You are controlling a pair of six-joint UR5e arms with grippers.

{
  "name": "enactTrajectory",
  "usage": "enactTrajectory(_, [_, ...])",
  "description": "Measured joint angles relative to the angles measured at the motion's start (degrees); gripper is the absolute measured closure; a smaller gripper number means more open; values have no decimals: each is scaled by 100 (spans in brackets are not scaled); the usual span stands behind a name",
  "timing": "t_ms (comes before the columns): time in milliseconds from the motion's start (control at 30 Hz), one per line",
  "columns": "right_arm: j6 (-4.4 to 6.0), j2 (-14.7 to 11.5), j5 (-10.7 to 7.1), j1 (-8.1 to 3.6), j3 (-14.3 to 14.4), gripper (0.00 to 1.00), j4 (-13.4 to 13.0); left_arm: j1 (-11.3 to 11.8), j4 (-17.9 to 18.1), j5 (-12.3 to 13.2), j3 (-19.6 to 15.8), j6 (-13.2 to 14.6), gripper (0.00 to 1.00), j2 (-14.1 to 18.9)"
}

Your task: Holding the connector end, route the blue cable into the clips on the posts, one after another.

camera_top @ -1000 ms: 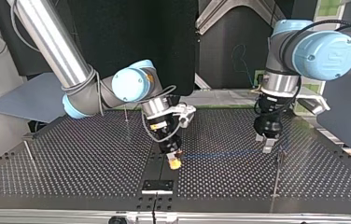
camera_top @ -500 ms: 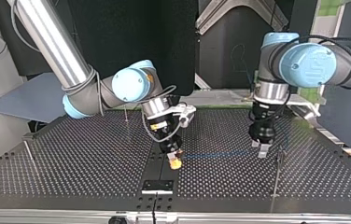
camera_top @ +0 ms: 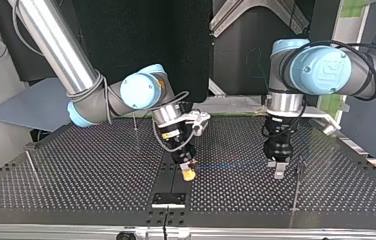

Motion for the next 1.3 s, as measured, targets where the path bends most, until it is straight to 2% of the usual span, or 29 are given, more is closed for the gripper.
enactTrajectory(300, [-1,4,-28,1,1,100,5,-117,-23,11,9,82,0,-271])
enactTrajectory(567, [-2,7,-41,1,3,100,11,-164,-10,-202,59,196,0,-301])
enactTrajectory(1000, [1,16,-49,21,4,100,13,-269,111,-333,63,362,0,-330])
enactTrajectory(1033, [2,16,-50,23,4,100,13,-272,124,-358,63,365,3,-331])
enactTrajectory(1067, [2,16,-50,22,4,100,13,-280,149,-397,63,368,12,-333])
enactTrajectory(1100, [2,16,-48,20,4,100,13,-285,171,-428,63,369,12,-333])
enactTrajectory(1133, [3,16,-48,19,5,100,13,-289,193,-453,63,370,19,-334])
enactTrajectory(1167, [3,16,-47,18,4,100,12,-293,217,-478,63,374,33,-337])
enactTrajectory(1200, [4,16,-46,17,4,100,12,-296,230,-494,63,378,33,-338])
enactTrajectory(1267, [3,17,-46,16,3,100,12,-299,256,-534,63,389,55,-337])
enactTrajectory(1300, [4,17,-47,15,2,100,12,-299,260,-545,63,391,74,-337])
